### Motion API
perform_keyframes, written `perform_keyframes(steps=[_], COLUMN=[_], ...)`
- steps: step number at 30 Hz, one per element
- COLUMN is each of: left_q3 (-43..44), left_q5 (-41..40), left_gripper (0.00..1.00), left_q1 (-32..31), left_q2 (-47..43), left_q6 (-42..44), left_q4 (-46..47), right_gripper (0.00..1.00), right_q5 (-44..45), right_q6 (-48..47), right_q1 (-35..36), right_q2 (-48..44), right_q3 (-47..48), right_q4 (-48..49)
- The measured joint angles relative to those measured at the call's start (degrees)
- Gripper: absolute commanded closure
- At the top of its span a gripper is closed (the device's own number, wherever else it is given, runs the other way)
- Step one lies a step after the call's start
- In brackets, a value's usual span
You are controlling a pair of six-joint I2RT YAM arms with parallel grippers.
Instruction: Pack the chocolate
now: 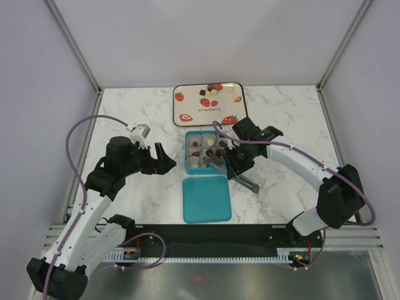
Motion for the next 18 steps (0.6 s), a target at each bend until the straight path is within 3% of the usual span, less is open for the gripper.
perform_keyframes(steps=[9,18], left_q3=[0.0,0.0], left_q5=[0.0,0.0], left_gripper=[0.0,0.0], left_q1=[0.0,0.0], left_q2=[0.0,0.0], left_q6=[0.0,0.0], left_q4=[0.0,0.0], right_gripper=[0.51,0.53], right_q5=[0.5,1.8], right_q6=[0.0,0.9], right_q1=[0.0,0.0], right_q2=[0.0,-1.2], right_q3=[1.4,10.8], right_q4=[-0.5,-2.6])
